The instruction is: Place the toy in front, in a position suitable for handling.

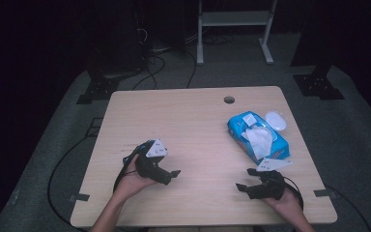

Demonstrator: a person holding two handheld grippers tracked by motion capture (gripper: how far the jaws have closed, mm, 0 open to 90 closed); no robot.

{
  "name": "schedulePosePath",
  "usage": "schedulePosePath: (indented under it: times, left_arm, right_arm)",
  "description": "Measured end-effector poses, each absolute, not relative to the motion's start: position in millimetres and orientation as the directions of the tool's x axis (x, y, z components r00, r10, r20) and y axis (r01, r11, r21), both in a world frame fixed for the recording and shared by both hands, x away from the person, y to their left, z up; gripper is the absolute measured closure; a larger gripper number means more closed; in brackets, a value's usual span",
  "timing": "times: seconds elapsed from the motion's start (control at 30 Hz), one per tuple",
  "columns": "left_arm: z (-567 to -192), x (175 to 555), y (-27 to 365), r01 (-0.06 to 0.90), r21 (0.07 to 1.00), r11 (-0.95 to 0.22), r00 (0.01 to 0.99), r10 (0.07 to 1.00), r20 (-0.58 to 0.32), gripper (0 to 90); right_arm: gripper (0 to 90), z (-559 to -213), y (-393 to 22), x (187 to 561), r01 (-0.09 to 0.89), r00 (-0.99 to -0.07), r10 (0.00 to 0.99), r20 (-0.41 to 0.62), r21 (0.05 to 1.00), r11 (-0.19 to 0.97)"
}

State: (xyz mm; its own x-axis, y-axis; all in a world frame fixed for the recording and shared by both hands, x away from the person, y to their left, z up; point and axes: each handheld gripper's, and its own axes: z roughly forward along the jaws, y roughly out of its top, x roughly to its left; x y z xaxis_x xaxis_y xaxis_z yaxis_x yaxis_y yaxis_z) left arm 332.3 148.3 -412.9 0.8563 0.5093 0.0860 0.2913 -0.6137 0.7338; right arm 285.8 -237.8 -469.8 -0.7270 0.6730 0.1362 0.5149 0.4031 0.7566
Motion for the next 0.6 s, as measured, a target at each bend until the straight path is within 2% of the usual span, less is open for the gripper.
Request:
schedulePosePath:
  times: [0.6]
  left_arm:
    - [-404,373,198,0.400,0.674,-0.621,0.787,0.609,0.094,6.5]
  right_arm:
    - [23.1,-470,-232,283,0.502,-0.749,0.651,0.123,0.747,0.436]
